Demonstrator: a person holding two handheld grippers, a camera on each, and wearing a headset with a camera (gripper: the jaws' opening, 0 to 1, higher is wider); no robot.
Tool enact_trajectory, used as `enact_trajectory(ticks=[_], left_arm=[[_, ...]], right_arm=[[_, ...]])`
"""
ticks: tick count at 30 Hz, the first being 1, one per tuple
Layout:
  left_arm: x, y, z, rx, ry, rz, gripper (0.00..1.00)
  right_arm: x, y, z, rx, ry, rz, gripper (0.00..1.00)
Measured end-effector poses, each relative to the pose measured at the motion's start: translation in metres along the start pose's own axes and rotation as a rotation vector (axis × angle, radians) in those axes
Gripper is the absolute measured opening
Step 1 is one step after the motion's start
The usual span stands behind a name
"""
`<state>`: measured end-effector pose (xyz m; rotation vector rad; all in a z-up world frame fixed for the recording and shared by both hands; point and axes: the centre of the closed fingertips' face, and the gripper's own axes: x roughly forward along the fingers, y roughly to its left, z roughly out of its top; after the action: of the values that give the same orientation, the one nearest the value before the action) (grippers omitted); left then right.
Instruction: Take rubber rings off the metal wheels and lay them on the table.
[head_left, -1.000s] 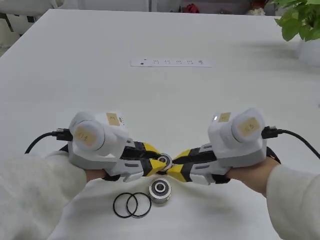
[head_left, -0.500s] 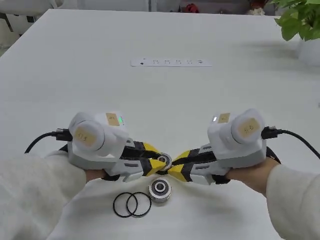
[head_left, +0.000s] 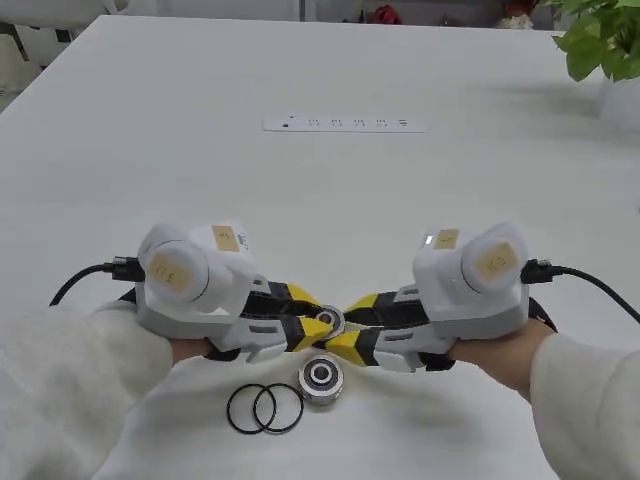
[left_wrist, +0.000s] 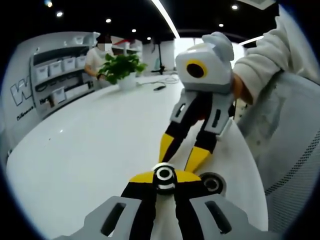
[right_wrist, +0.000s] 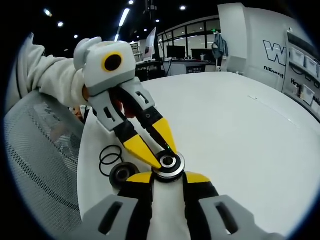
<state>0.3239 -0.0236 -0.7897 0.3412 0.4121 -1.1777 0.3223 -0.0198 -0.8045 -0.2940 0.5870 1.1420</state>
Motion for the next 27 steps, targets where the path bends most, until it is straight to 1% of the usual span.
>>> enact_trajectory(ticks=[7,8,9,10,11,13,15,18,20,22,25,27], left_arm=[[-0.0002,0.0003,-0.0002,-0.005,-0.003,0.004,0.13],[-0.0004,0.0008,-0.0005,-0.005,-0.002,0.005,0.13],[-0.0008,0.0013,-0.0006,-0.006,-0.002,0.007,0.13],[-0.0015,0.0012,-0.0012,-0.011,-0.001,0.006,0.13],[-0.0015,0.0009,-0.0011,-0.015,-0.003,0.006,0.13],[-0.0013,0.0006,-0.0009,-0.013,-0.001,0.009,0.13],[-0.0015,0.0004,-0.0008,-0.011,-0.001,0.01,0.13],[-0.0019,0.0001,-0.0009,-0.004,0.001,0.011,0.13],[-0.0025,0.0,-0.0012,0.001,0.002,0.012,0.13],[-0.0027,0.0005,-0.0013,0.002,0.001,0.013,0.13],[-0.0028,0.0006,-0.0014,0.005,0.001,0.014,0.13],[-0.003,0.0007,-0.0014,0.006,0.0,0.015,0.13]], right_arm=[[-0.0031,-0.0003,-0.0025,-0.003,0.016,0.008,0.14],[-0.0038,-0.0002,-0.0044,-0.005,0.024,0.008,0.12],[-0.0042,-0.0007,-0.005,-0.011,0.026,0.007,0.06],[-0.0048,-0.0054,-0.0057,-0.011,0.027,-0.008,0.03],[-0.0051,-0.0039,-0.0054,0.012,0.023,0.002,0.03],[-0.0051,-0.0032,-0.0053,-0.017,0.026,-0.002,0.03],[-0.0044,-0.0031,-0.0048,-0.012,0.031,-0.005,0.02],[-0.0047,-0.0055,-0.005,0.017,0.033,-0.013,0.01],[-0.0056,-0.007,-0.0045,0.022,0.032,-0.02,0.0],[-0.0058,-0.0088,-0.0039,0.041,0.032,-0.025,0.0],[-0.0058,-0.008,-0.004,0.049,0.033,-0.027,0.0],[-0.0061,-0.0092,-0.0038,0.071,0.034,-0.029,0.0]])
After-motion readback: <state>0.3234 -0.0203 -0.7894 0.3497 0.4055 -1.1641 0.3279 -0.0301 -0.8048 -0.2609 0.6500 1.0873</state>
